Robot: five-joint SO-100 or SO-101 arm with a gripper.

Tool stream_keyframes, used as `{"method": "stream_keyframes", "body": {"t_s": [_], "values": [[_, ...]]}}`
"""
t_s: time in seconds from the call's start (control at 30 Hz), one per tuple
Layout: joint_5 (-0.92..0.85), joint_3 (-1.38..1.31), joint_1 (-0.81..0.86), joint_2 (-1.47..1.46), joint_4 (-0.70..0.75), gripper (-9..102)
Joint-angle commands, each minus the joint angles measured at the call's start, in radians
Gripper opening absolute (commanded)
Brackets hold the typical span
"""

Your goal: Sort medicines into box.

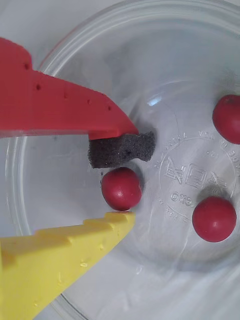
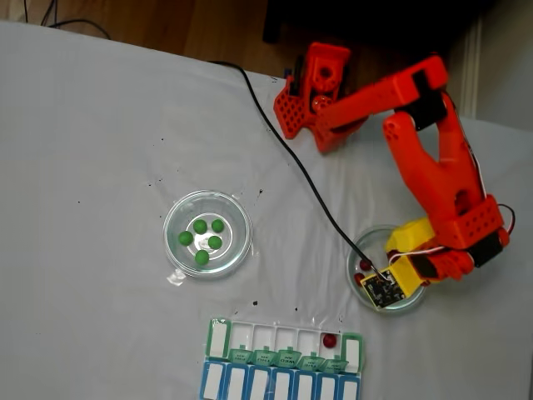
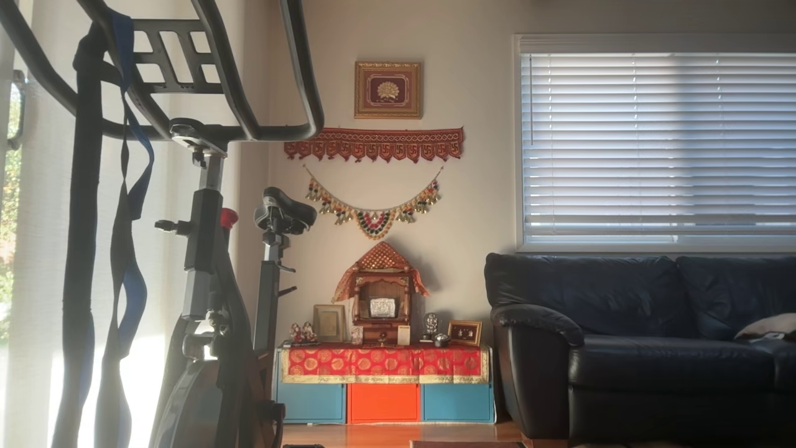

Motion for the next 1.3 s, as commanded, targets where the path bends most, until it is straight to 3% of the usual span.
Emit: {"method": "stream_keyframes", "body": {"t_s": [0.0,0.43,0.8,1.27], "values": [[0.026,-0.097,-0.014,0.005,0.021,16],[0.044,-0.107,-0.038,0.064,0.037,9],[0.028,-0.186,-0.048,0.080,0.144,9],[-0.040,-0.156,-0.018,-0.011,0.052,14]]}}
